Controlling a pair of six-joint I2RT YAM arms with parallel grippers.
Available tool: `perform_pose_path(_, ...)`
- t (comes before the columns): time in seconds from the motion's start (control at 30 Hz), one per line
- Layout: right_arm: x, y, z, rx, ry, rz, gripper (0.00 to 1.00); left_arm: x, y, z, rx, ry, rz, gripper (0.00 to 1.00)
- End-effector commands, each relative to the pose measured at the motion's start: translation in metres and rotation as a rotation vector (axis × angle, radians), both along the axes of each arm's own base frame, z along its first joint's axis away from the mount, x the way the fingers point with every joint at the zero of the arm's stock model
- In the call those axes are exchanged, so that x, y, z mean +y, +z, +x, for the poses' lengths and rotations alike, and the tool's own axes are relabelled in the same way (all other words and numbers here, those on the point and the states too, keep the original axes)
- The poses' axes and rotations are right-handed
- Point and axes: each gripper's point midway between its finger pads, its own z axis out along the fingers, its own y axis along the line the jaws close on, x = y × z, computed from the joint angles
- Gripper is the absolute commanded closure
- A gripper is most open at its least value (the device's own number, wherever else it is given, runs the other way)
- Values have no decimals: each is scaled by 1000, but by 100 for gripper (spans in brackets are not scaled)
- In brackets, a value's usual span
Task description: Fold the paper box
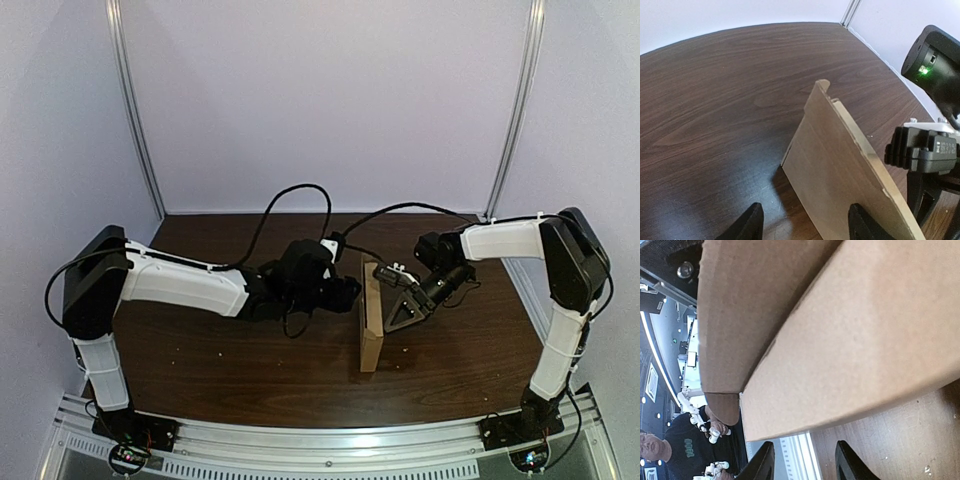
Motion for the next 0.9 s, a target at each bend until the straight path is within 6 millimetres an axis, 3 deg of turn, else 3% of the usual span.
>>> perform_pose_path(0.0, -13, 13, -5, -21, 28, -12, 59, -3, 4, 2, -23, -34, 35, 40)
perform_pose_path(0.1, -30, 15, 6, -55, 19, -44, 59, 2, 6, 4, -19, -35, 33, 39)
perform_pose_path(0.3, -56, 22, 48, -141, -53, -77, 59, 14, 10, 3, -30, -22, 65, 40)
perform_pose_path(0.5, -68, 17, 107, -420, -209, -259, 58, 40, 18, -11, -14, -14, 74, 41)
perform_pose_path(0.6, -77, 6, 123, -541, -295, -350, 57, 49, 25, -15, -6, -18, 138, 41)
perform_pose_path(0.7, -75, 0, 116, -560, -332, -343, 58, 55, 33, -14, 2, -5, 190, 42)
perform_pose_path(0.77, -65, -6, 95, -541, -299, -312, 61, 60, 36, -10, -5, 18, 219, 41)
perform_pose_path(0.87, -47, 4, 59, -601, -218, -203, 62, 75, 35, 5, 4, 69, 248, 40)
